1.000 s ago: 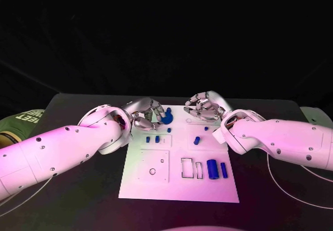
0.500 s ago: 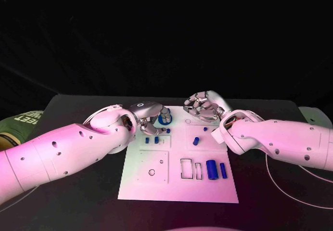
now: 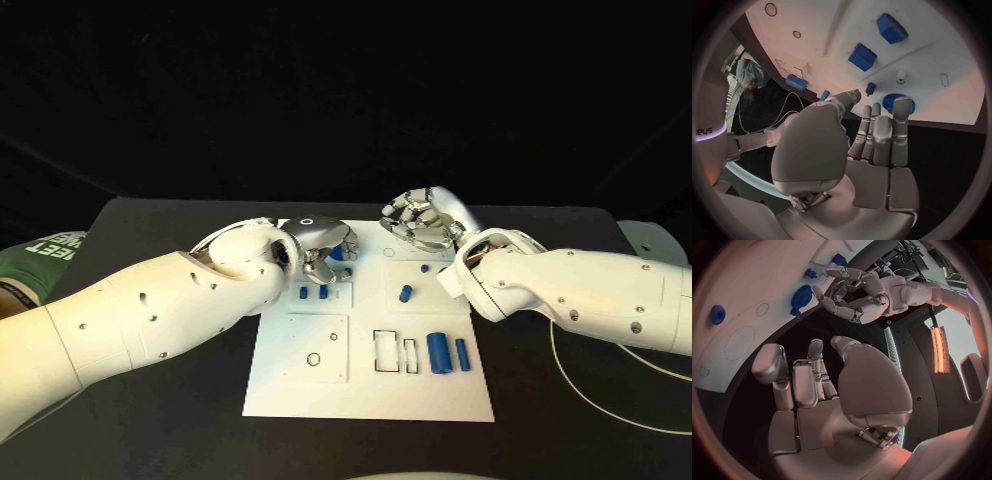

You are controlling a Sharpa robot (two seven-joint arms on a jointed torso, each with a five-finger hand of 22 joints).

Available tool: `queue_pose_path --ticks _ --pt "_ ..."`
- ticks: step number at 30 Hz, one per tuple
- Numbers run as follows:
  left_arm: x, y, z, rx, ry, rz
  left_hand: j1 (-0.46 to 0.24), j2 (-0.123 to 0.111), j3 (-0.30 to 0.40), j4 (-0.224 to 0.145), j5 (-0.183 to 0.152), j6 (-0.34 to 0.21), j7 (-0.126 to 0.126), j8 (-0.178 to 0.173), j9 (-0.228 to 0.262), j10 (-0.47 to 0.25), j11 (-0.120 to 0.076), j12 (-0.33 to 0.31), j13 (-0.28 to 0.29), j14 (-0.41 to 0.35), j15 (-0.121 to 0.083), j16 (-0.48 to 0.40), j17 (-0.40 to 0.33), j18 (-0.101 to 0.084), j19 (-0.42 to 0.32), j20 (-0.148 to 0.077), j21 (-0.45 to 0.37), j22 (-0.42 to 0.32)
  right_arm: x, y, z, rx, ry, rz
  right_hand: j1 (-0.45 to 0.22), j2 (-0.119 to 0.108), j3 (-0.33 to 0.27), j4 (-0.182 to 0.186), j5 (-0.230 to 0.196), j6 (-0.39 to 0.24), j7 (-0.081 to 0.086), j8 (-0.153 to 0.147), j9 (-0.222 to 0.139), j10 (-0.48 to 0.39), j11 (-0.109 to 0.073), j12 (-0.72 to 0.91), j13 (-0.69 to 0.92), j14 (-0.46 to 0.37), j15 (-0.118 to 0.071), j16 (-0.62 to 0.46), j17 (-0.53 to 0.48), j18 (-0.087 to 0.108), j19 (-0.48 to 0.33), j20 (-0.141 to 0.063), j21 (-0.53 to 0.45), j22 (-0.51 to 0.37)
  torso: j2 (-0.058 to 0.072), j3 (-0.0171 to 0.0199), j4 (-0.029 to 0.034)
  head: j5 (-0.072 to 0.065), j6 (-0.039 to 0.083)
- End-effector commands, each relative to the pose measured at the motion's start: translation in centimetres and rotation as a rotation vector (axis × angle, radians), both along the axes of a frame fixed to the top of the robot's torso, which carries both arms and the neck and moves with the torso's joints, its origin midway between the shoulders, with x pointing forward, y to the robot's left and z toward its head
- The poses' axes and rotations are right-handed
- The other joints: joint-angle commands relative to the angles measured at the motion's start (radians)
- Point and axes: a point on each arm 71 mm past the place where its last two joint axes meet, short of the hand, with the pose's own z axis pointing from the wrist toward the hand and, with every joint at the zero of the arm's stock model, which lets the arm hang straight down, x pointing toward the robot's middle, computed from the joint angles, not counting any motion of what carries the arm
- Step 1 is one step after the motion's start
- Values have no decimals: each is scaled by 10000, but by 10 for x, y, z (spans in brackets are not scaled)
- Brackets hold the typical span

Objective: Assemble the parts on the task board

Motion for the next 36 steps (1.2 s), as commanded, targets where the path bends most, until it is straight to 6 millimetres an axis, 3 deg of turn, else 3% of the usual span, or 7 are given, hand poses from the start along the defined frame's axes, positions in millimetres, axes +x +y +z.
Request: queue_pose_path --ticks 1,5,36 --pt "1 -2 -5 547 104 83 117 53 79 -34 -20 137 -19 -70 -26 143 -20 -56 -47 124 -15 112 92 -186 166 -19 164 189 -1 2 2 51 -191 64 19 -92 58 -15 50 -91 -1 61 -5 -54 8 -62 -9 47 -56 -36 -8 145 -77 16 -53 114 9 6 -17 -3 -8" --pt "2 -5 -6 593 122 130 135 74 151 -56 -22 230 -33 -93 -48 239 -31 -97 -104 221 -20 191 193 -222 299 -29 332 406 -1 2 2 63 -187 77 13 -91 59 -11 51 -91 0 62 -5 -52 8 -68 -19 48 -56 -34 -1 143 -72 16 -43 118 -3 3 11 -40 -14" --pt "2 -14 -14 883 408 99 196 300 697 -311 -107 856 -112 -211 -139 1196 -262 -179 -305 666 -225 497 536 -396 914 -190 1120 1413 -2 5 2 93 -130 159 -25 -76 62 13 53 -65 -6 85 2 -19 5 -92 -74 56 -57 -34 17 139 -60 16 -40 118 3 2 23 -96 -83"
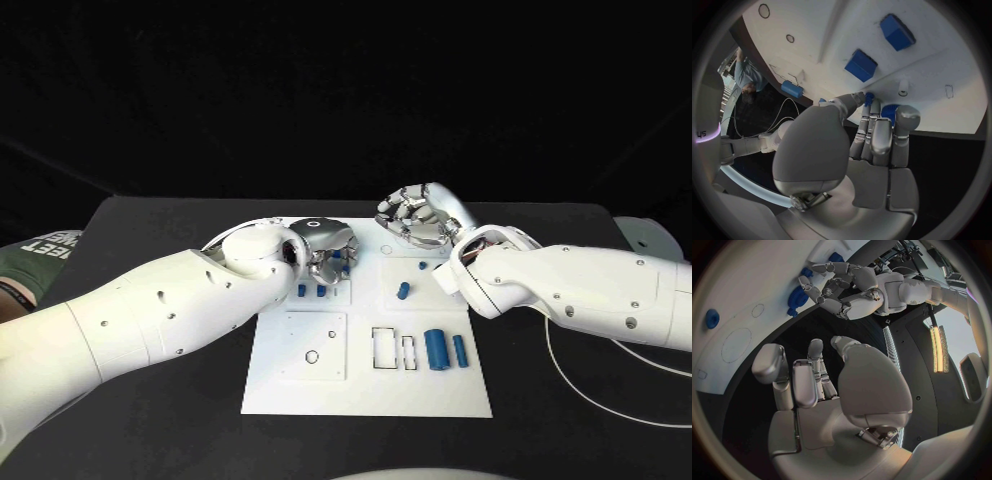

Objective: Assemble the parts on the task board

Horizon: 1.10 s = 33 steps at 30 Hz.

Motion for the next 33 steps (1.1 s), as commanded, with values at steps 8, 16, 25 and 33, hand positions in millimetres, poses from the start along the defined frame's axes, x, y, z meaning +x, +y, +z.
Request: queue_pose_path --ticks 8,16,25,33 --pt "-1 -1 -6 258 195 -20 4 168 131 -59 -74 215 -38 -61 -13 270 -69 -71 -30 131 -69 85 52 -121 208 -34 188 223 -1 2 1 5 -67 137 -25 -76 63 13 54 -65 -6 44 1 -23 2 -49 -24 56 -57 -36 16 140 -61 16 -40 123 7 0 -3 -31 -31" --pt "0 0 -8 289 206 125 421 427 522 -562 -102 427 -15 -223 -51 724 -124 -182 -11 307 -148 170 243 -201 457 -131 514 650 -1 3 2 8 -72 142 -25 -76 63 13 54 -65 -6 44 1 -23 2 -49 -24 56 -57 -36 16 140 -61 16 -40 123 -2 2 1 -50 -37" --pt "1 1 -6 18 -18 130 439 526 613 -729 -112 645 2 -254 -47 904 -115 -213 38 341 -142 190 236 -245 560 -107 686 883 -1 2 2 8 -103 115 -38 -75 63 16 55 -45 -12 60 6 -2 -4 -56 -49 57 -61 -47 9 137 -50 14 -28 128 -12 -3 14 -76 -37" --pt "-1 0 -2 -485 -229 -36 336 520 600 -753 -109 746 14 -283 -46 1002 -116 -270 54 366 -143 201 228 -262 606 -94 758 981 0 1 2 2 -157 70 -38 -75 63 16 55 -45 -12 60 6 -2 -4 -56 -49 57 -61 -47 9 137 -50 14 -28 128 -12 -3 9 -79 -8"
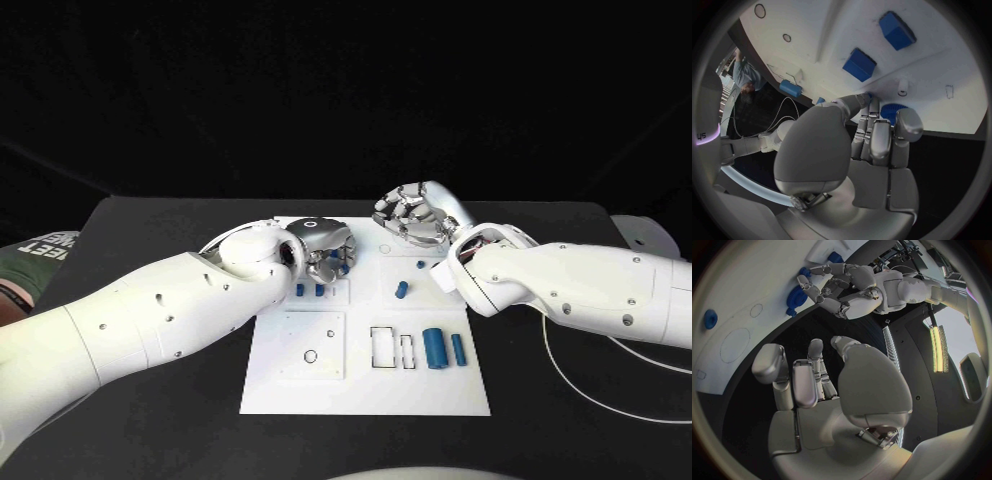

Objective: Assemble the parts on the task board

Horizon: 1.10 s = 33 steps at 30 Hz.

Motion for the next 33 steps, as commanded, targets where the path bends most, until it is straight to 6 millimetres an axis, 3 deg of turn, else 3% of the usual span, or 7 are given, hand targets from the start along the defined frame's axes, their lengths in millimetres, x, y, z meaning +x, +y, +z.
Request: queue_pose_path --ticks 1,8,16,20,25,33 --pt "-2 -1 1 -331 -119 -117 -119 -28 7 -70 9 110 5 -40 11 92 6 -38 -16 85 2 55 -22 -107 67 -21 49 9 0 0 1 -15 -151 45 -38 -75 63 16 56 -45 -12 61 5 -5 -6 -57 -9 57 -61 -48 8 138 -50 14 -28 122 -4 -1 -1 -2 27" --pt "-3 5 7 -688 -195 -84 -218 -45 -23 -56 18 143 11 -75 7 131 7 -93 -12 89 5 51 -56 -109 74 -17 66 28 2 -4 1 -27 -218 -92 -38 -75 63 16 56 -45 -12 61 5 -5 -6 -57 -9 57 -61 -48 8 138 -50 14 -28 122 -14 -8 2 -13 66" --pt "-7 17 20 -1086 -270 -43 -272 -46 -42 -61 27 213 -4 -82 15 189 -9 -130 -4 47 -5 4 -241 -113 82 -14 82 50 3 -7 1 -44 -240 -189 -53 -74 64 20 60 -41 -15 68 7 10 -9 -68 -36 58 -64 -57 4 144 -56 12 -64 106 -13 -8 53 -5 124" --pt "-8 20 22 -1140 -214 2 -334 -70 -74 -57 26 252 -12 -99 17 228 -17 -170 1 54 -10 1 -246 -108 68 -17 76 37 3 -7 1 -48 -240 -205 -53 -74 64 20 60 -41 -15 68 7 10 -9 -68 -36 58 -64 -57 4 144 -56 12 -64 106 -20 -26 103 -11 144" --pt "-7 24 23 -1067 -137 152 -411 -88 -114 -34 17 271 -17 -125 16 246 -20 -219 1 49 -12 -8 -280 -102 45 -20 60 10 4 -7 0 -47 -239 -198 -53 -74 64 20 60 -41 -15 68 7 10 -9 -68 -36 58 -64 -57 4 144 -56 12 -64 106 -14 -33 70 13 148" --pt "-4 38 22 -946 -80 504 -565 -122 -198 26 12 318 -30 -168 20 291 -31 -315 2 40 -18 -28 -357 -100 32 -27 48 -2 3 -7 0 -44 -226 -202 -63 -70 64 25 61 -38 -17 72 8 16 -10 -72 -47 58 -65 -63 0 143 -54 11 -65 106 -10 -20 88 17 117"
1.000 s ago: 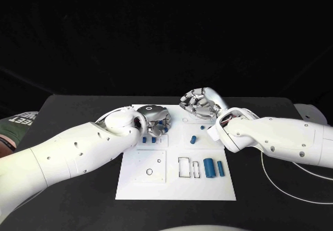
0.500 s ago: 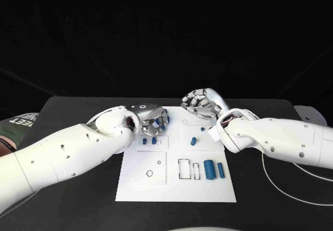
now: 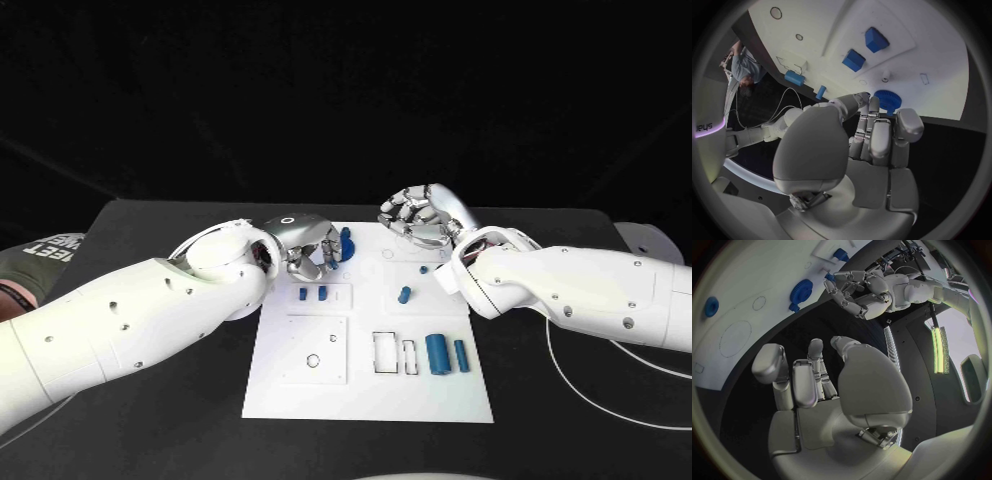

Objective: Assemble the parts on the task board

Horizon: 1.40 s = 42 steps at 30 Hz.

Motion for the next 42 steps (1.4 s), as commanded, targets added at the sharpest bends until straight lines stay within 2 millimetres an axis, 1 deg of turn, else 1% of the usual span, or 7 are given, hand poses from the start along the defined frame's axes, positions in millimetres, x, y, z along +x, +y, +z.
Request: queue_pose_path --ticks 1,7,16,18,28,37,42 --pt "0 4 1 -12 130 163 -123 1 -45 3 12 73 8 -51 13 81 10 -64 5 41 -19 -27 -20 -103 33 -27 13 -18 -1 1 1 2 -95 82 -63 -70 37 -2 62 -38 -16 33 7 15 -11 -36 -8 58 -65 -63 0 143 -54 12 -65 110 8 8 8 3 -19" --pt "1 16 2 30 190 412 -178 -1 -74 31 13 108 -2 -59 19 114 0 -96 8 25 -26 -47 -99 -108 46 -28 21 1 -1 1 1 6 -90 86 -63 -70 37 -2 62 -38 -16 33 7 15 -11 -36 -8 58 -65 -63 0 143 -54 12 -65 110 0 1 28 38 -28" --pt "5 26 1 141 358 688 -228 3 -100 63 12 141 -12 -66 25 146 -10 -125 12 20 -33 -59 -148 -113 61 -32 30 22 -1 1 1 12 -87 102 -63 -70 37 -2 62 -38 -16 33 7 15 -11 -36 -8 58 -65 -63 0 143 -54 12 -65 110 4 -1 11 72 -42" --pt "5 26 1 150 369 714 -232 5 -101 66 13 145 -13 -66 26 150 -11 -128 13 13 -34 -66 -175 -114 65 -32 33 27 -1 1 1 12 -87 105 -63 -70 37 -2 62 -38 -16 33 7 15 -11 -36 -8 58 -65 -63 0 143 -54 12 -65 110 4 -3 12 79 -39" --pt "7 26 -2 242 508 773 -302 6 -138 115 8 172 -23 -82 32 177 -17 -171 16 0 -41 -84 -243 -109 52 -39 16 3 -1 1 1 16 -82 118 -81 -64 38 3 63 -34 -19 39 9 28 -14 -43 -31 60 -67 -71 -2 141 -46 10 -59 112 8 13 -4 99 -54" --pt "8 22 -3 297 604 716 -307 15 -140 122 11 177 -28 -86 33 183 -23 -182 16 -7 -43 -92 -273 -104 38 -41 1 -22 -2 2 1 22 -81 134 -81 -64 38 3 63 -34 -19 39 9 28 -14 -43 -31 60 -67 -71 -2 141 -46 10 -59 112 2 12 -14 112 -74" --pt "7 21 -4 344 668 654 -306 18 -139 123 12 180 -30 -87 34 186 -25 -185 17 -12 -44 -98 -294 -104 38 -42 1 -21 -2 2 1 27 -83 143 -81 -64 38 3 63 -34 -19 39 9 28 -14 -43 -31 60 -67 -71 -2 141 -46 10 -59 112 3 13 -6 105 -84"
